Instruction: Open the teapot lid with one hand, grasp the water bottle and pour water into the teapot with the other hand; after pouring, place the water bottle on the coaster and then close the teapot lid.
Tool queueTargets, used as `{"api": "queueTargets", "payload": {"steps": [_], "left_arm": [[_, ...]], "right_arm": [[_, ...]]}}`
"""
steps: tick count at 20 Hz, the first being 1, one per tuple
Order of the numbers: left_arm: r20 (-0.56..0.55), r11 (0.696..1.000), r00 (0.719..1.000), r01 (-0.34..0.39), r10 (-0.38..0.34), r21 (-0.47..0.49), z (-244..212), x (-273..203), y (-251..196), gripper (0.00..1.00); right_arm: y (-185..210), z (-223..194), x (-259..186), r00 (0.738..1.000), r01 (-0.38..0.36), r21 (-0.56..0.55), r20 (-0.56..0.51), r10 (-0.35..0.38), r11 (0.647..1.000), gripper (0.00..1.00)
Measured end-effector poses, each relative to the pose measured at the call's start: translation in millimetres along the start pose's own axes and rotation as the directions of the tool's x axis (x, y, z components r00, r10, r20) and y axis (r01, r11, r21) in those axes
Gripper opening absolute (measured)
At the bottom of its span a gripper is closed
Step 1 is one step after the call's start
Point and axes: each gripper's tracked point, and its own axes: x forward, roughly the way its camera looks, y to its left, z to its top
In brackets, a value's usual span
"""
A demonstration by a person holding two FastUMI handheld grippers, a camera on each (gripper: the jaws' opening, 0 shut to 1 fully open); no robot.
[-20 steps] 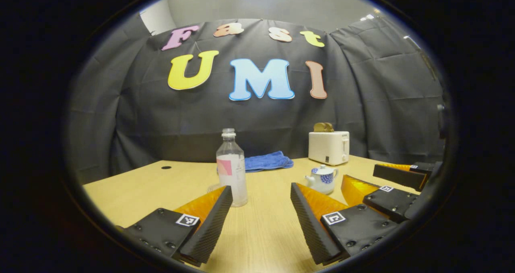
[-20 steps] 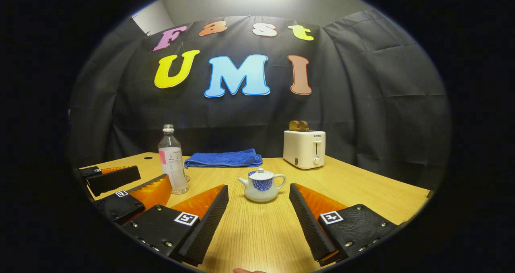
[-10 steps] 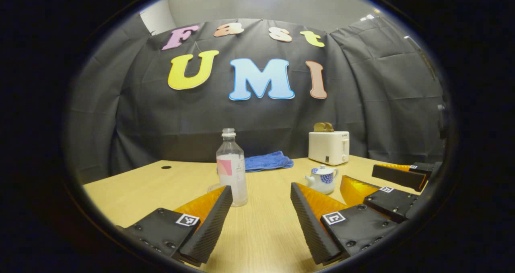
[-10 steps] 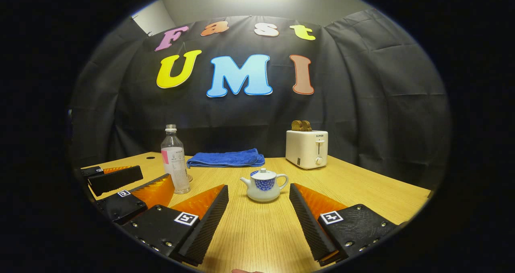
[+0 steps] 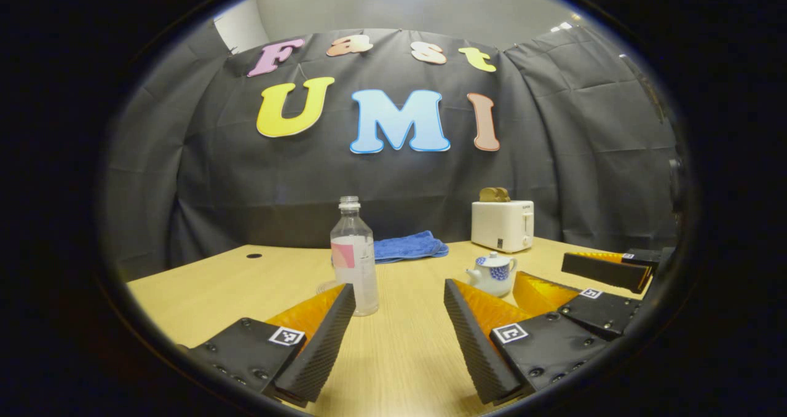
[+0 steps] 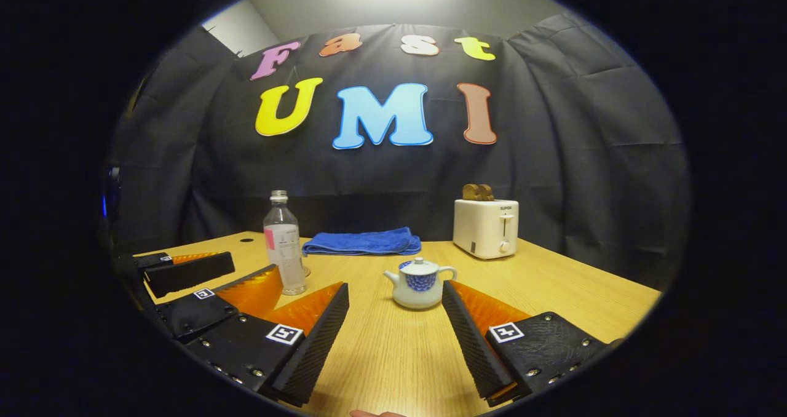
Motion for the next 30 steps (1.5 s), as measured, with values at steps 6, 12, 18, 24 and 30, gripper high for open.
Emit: {"api": "queueTargets", "payload": {"steps": [6, 12, 18, 24, 30], "left_arm": [[-0.002, 1.000, 1.000, -0.018, 0.018, 0.003, -0.9, 0.4, 3.1, 0.99], [0.000, 0.999, 1.000, -0.008, 0.008, 0.031, 1.0, 11.5, 2.8, 0.99], [0.026, 1.000, 1.000, 0.005, -0.005, 0.018, 25.1, 27.9, 13.3, 0.99], [0.027, 0.999, 0.999, -0.033, 0.033, -0.016, 30.0, 33.2, 35.2, 0.99], [0.003, 0.997, 0.997, -0.071, 0.071, -0.029, 23.4, 40.6, 54.5, 0.99]], "right_arm": [[-15.0, 0.2, 2.1, 0.997, 0.077, 0.002, -0.004, -0.077, 0.997, 0.94], [-11.1, 0.4, 18.8, 0.998, 0.059, -0.008, -0.006, -0.060, 0.998, 0.94], [-19.0, 6.0, 54.0, 0.997, 0.061, 0.034, -0.052, -0.059, 0.998, 0.84], [-46.6, 12.9, 95.5, 0.992, 0.109, 0.035, -0.074, -0.106, 0.993, 0.84], [-52.3, 6.7, 133.3, 0.988, 0.101, 0.041, -0.124, -0.095, 0.994, 0.63]]}}
